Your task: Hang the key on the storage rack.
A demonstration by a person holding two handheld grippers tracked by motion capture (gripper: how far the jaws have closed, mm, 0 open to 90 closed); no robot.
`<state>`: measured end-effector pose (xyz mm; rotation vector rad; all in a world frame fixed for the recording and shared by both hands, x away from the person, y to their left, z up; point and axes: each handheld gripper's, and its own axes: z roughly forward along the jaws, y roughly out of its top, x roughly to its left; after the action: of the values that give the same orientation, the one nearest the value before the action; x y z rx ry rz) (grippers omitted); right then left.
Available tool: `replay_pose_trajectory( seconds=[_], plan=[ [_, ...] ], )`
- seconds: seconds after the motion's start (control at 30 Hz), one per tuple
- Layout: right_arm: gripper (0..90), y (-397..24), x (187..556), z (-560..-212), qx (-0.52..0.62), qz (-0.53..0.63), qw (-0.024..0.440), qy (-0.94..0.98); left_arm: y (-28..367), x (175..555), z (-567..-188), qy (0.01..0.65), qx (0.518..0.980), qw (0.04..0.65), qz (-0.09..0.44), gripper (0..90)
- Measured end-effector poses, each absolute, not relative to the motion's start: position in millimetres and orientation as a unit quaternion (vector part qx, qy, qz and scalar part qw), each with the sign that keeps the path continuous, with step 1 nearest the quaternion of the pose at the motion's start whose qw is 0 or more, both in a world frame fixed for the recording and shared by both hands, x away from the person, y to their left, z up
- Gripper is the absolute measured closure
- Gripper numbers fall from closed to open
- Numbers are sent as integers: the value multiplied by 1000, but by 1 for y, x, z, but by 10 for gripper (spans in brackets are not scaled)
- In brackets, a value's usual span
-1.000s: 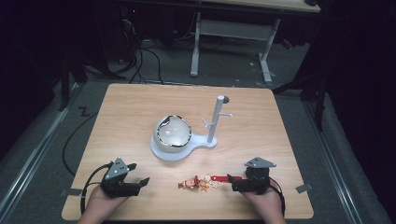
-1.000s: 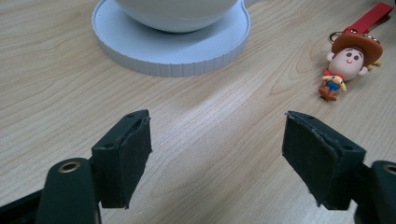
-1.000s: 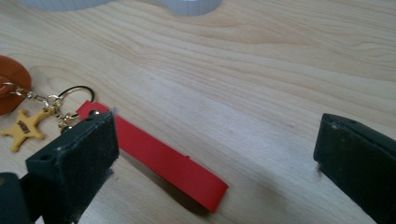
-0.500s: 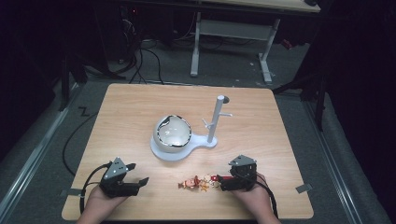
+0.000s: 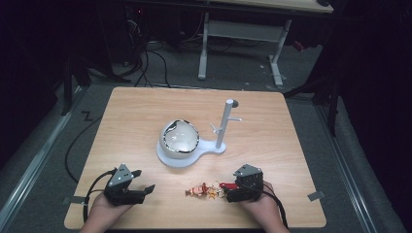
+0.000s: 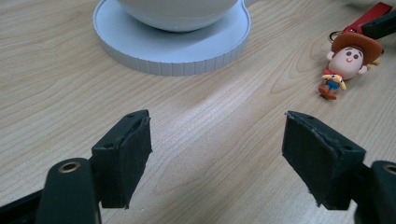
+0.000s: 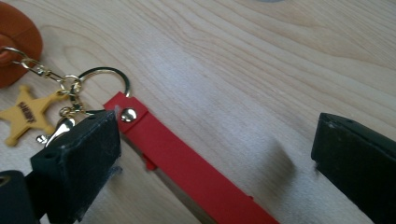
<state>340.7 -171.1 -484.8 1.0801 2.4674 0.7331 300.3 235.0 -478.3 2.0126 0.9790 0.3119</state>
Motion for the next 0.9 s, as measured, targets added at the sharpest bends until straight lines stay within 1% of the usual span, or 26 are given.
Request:
replay_pose_trajectory(
  seconds=[0.3,0.5,0.9],
  plan=[
    [16,-162,325,-485,359,266,156,881,235,301,-479,391,805,428,122,245],
    [17,-163,324,-482,360,269,156,879,236,300,-478,393,804,429,127,244],
    [78,-179,330,-476,394,288,148,860,236,302,-477,391,802,433,128,244]
  ],
)
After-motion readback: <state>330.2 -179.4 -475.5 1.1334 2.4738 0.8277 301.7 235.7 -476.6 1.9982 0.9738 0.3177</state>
